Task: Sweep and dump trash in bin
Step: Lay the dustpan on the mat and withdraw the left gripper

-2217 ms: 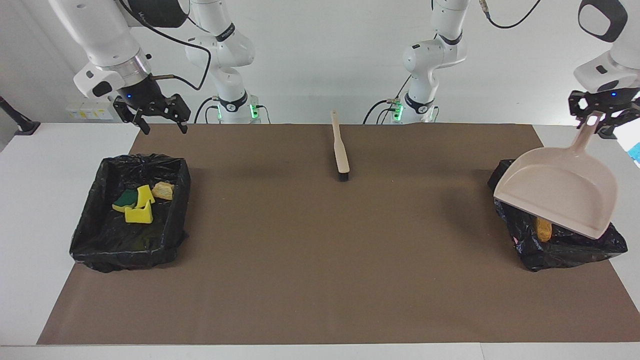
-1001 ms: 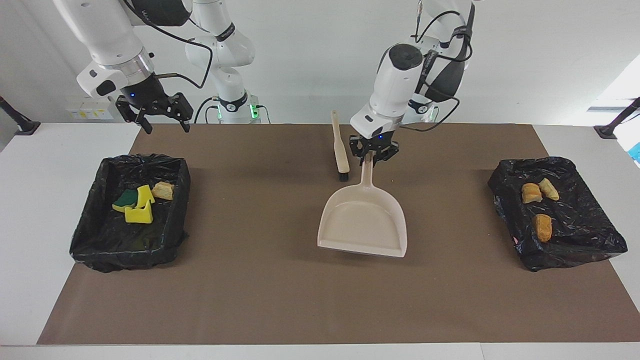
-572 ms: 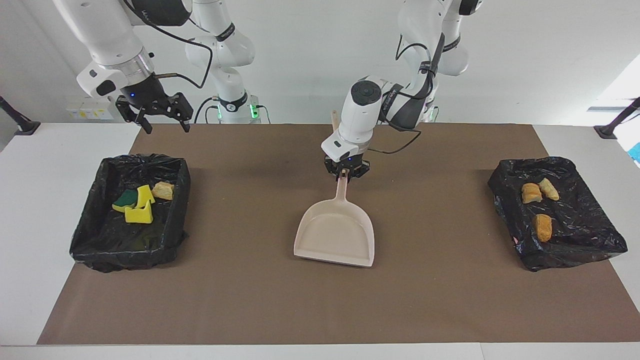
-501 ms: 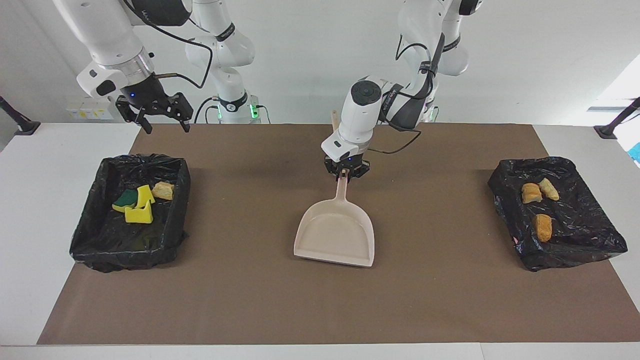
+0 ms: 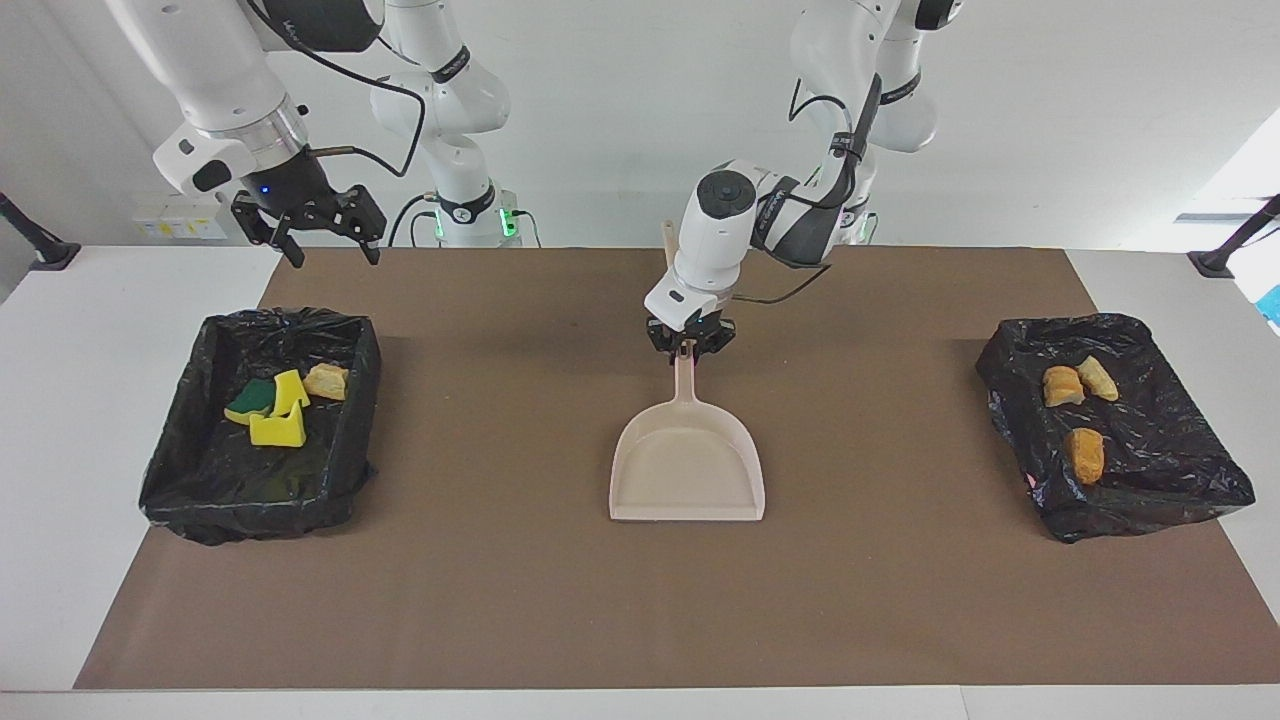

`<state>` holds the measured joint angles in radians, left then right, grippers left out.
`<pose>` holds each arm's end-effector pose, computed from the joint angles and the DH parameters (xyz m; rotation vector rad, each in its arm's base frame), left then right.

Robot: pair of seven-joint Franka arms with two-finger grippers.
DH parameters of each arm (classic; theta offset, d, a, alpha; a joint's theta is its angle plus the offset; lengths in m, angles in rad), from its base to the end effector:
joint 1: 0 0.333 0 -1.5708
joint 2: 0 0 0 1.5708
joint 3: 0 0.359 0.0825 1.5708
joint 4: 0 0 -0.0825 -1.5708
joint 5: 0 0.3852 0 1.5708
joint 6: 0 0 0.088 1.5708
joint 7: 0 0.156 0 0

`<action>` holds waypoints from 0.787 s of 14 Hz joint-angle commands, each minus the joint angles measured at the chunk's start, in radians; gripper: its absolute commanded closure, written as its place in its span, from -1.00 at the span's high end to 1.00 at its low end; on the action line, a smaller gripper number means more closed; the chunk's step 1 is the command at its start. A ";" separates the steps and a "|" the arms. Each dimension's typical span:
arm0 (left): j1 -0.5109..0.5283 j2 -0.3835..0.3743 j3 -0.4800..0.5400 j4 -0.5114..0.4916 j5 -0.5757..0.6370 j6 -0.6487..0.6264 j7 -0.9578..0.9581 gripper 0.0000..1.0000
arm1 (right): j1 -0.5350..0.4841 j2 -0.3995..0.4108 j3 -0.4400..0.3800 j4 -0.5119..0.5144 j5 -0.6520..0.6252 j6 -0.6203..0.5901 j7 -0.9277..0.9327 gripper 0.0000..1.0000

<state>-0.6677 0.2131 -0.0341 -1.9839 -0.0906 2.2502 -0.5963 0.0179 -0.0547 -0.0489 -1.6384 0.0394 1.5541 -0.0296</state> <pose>0.4650 -0.4000 0.3568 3.0455 -0.0753 -0.0084 0.5323 -0.0110 0.6151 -3.0983 0.0019 0.0440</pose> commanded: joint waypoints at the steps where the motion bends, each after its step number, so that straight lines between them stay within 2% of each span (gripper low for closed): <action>1: 0.003 -0.047 0.029 -0.016 -0.009 -0.032 -0.010 1.00 | -0.012 -0.008 0.006 0.003 -0.010 -0.017 -0.018 1.00; 3: 0.064 -0.052 0.030 0.023 0.000 -0.092 -0.010 1.00 | -0.007 -0.008 0.006 0.003 -0.009 -0.017 -0.018 1.00; 6: 0.178 -0.118 0.030 0.036 0.002 -0.155 0.025 1.00 | -0.009 -0.007 0.006 0.003 -0.009 -0.016 -0.018 1.00; 11: 0.367 -0.224 0.030 0.034 0.002 -0.355 0.275 1.00 | -0.009 -0.008 0.006 0.003 -0.006 -0.017 -0.018 1.00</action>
<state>-0.3570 0.0364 0.0061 -1.9343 -0.0897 1.9630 -0.3940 0.0181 -0.0547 -0.0485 -1.6384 0.0394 1.5541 -0.0296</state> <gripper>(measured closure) 0.000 0.000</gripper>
